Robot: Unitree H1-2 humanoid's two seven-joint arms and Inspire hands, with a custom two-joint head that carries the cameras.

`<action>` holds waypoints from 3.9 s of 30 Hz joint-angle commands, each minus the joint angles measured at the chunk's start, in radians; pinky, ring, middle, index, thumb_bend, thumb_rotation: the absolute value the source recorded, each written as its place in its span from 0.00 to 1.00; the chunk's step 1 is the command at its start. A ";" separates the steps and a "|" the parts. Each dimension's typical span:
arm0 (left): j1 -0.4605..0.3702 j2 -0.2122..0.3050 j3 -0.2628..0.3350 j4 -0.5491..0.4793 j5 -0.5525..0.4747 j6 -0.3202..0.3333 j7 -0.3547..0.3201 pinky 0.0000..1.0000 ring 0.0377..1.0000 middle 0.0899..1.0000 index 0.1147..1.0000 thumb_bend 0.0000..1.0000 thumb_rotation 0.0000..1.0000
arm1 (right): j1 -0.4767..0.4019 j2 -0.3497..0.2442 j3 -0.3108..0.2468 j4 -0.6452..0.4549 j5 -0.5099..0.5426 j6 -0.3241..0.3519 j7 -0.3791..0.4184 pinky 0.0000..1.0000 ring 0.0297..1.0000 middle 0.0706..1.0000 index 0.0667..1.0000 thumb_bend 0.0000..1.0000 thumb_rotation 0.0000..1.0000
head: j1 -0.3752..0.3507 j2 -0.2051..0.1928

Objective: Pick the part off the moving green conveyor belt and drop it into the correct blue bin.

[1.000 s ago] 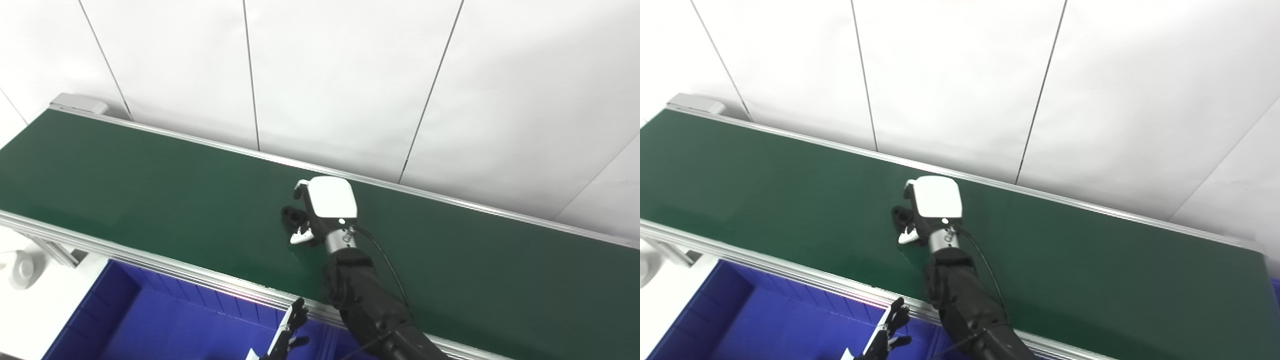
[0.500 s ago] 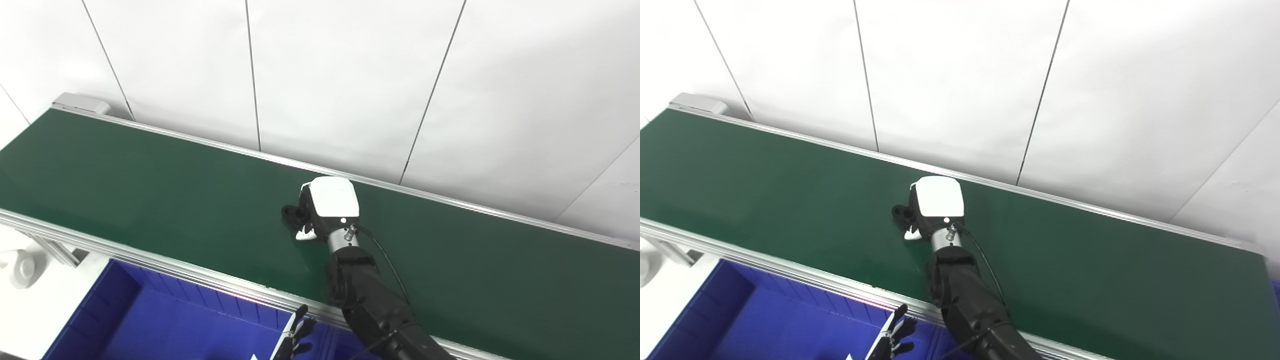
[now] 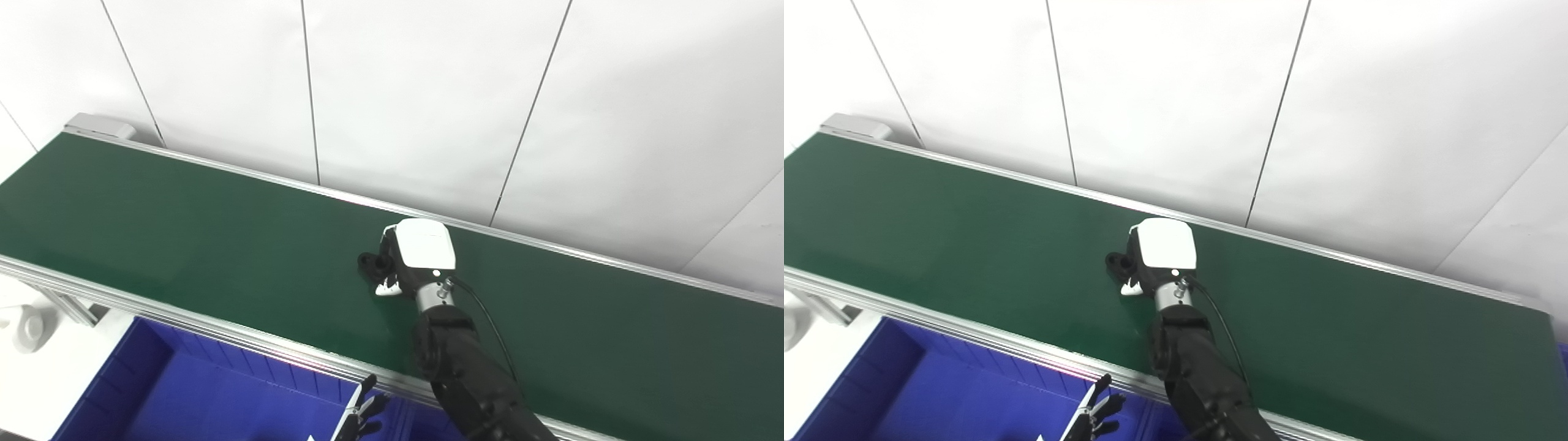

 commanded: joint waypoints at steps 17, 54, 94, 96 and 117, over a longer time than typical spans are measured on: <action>0.011 -0.045 0.035 -0.077 -0.024 -0.024 -0.073 0.96 0.92 0.89 1.00 0.66 0.81 | 0.178 -0.159 -0.036 -0.708 -0.167 0.058 0.258 0.11 0.15 0.22 0.45 0.51 0.13 | -0.177 0.035; 0.050 0.047 0.223 -0.328 -0.281 0.149 -0.294 1.00 0.99 0.95 1.00 0.68 0.94 | 1.047 -0.176 -0.206 -1.505 -0.448 -0.134 0.557 0.10 0.14 0.23 0.45 0.51 0.12 | -0.552 0.274; 0.046 0.021 0.250 -0.294 -0.258 0.126 -0.334 1.00 0.96 0.87 1.00 0.67 0.94 | 1.082 -0.167 -0.251 -1.115 -0.140 -0.148 0.601 0.55 0.70 0.82 0.87 1.00 0.79 | -0.496 0.239; 0.050 0.021 0.249 -0.290 -0.254 0.119 -0.333 1.00 0.96 0.87 1.00 0.68 0.94 | 1.122 -0.152 -0.254 -1.165 -0.044 -0.192 0.503 0.53 0.66 0.77 0.82 0.97 0.80 | -0.486 0.235; 0.016 0.084 0.291 -0.251 -0.299 0.114 -0.359 1.00 0.99 1.00 1.00 0.68 0.93 | 1.352 0.020 -0.233 -1.042 0.662 -0.578 0.042 0.83 0.86 0.89 0.89 0.79 0.98 | -0.582 0.203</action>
